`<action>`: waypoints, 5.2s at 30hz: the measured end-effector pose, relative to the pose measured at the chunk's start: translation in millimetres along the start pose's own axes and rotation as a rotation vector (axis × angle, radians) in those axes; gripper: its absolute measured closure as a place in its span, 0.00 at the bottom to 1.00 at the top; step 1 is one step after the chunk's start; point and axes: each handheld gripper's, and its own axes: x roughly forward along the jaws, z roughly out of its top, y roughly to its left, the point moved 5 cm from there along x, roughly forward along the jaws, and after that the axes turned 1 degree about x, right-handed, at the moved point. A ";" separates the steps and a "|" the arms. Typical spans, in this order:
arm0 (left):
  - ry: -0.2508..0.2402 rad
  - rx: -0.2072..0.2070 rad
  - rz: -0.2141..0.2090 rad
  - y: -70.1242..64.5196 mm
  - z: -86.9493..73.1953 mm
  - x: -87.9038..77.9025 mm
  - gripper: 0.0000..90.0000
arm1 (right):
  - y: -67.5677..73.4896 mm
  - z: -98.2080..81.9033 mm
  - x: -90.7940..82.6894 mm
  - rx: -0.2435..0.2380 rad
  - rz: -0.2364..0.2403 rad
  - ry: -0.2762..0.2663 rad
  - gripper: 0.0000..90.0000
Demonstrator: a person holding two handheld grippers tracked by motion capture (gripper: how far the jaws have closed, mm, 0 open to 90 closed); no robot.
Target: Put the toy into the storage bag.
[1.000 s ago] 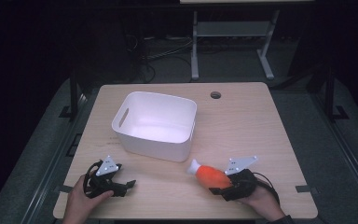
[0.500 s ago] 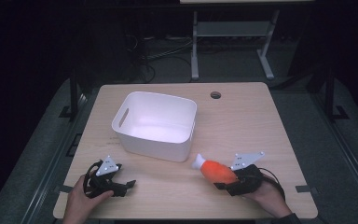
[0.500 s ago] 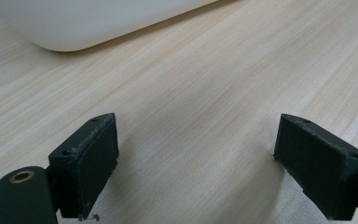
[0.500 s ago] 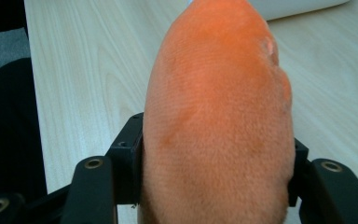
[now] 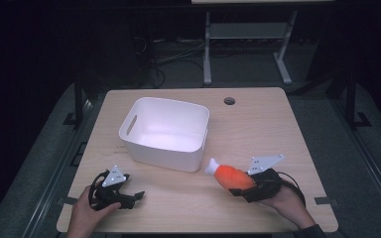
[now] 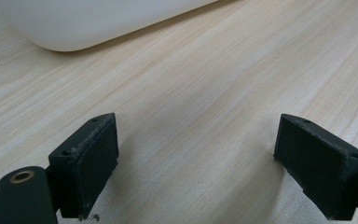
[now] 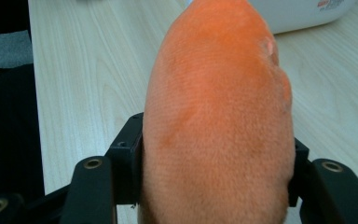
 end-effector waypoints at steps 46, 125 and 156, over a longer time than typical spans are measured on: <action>-0.002 -0.004 -0.001 -0.1 0.3 0.1 0.14 | -11.3 65.5 -44.6 -0.105 0.014 -0.132 0.46; -0.003 0.000 0.001 0.2 0.3 0.2 0.14 | -3.1 227.0 79.5 -0.275 0.168 -0.047 0.45; -0.002 0.001 0.002 0.3 0.3 0.2 0.14 | -6.5 226.1 99.1 -0.249 0.179 -0.013 0.36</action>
